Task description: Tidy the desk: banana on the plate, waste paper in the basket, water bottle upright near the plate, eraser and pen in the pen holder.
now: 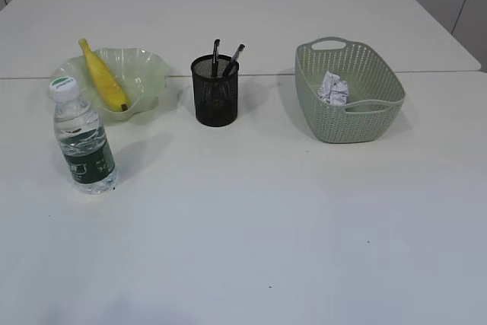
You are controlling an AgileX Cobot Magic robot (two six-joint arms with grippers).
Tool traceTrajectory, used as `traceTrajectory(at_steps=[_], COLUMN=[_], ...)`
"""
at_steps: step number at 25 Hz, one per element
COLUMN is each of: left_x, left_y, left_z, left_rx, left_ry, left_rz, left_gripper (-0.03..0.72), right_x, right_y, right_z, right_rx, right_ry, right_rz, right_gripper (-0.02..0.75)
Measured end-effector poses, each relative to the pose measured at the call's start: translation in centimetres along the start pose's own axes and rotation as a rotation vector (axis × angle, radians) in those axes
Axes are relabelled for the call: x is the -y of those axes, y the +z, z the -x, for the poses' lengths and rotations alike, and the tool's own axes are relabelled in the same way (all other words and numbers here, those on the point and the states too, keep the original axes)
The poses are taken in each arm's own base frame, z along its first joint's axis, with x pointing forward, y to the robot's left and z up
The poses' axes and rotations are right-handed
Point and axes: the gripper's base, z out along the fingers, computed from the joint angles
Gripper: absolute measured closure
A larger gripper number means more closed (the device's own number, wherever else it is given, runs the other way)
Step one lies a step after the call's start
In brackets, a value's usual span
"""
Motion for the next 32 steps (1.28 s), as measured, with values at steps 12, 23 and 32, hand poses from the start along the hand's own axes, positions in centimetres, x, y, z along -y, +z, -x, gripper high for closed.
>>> traceTrajectory(at_steps=[12, 23, 32], left_x=[-0.4, -0.7, -0.7], left_y=[3.8, 5.4, 6.1], left_z=[-7.4, -8.4, -8.3], left_rx=[-0.132, -0.112, -0.074], left_ry=[0.093, 0.118, 0.116], left_rz=[-0.137, -0.14, -0.14], left_gripper=[0.253, 0.221, 0.162], right_x=[0.3, 0.1, -0.1], right_y=[-0.5, 4.2, 5.4], right_z=[-2.3, -5.0, -5.3], right_rx=[0.053, -0.104, -0.074], right_ry=[0.004, -0.055, -0.062], right_rz=[0.012, -0.001, 0.016], right_gripper=[0.309, 0.309, 0.309])
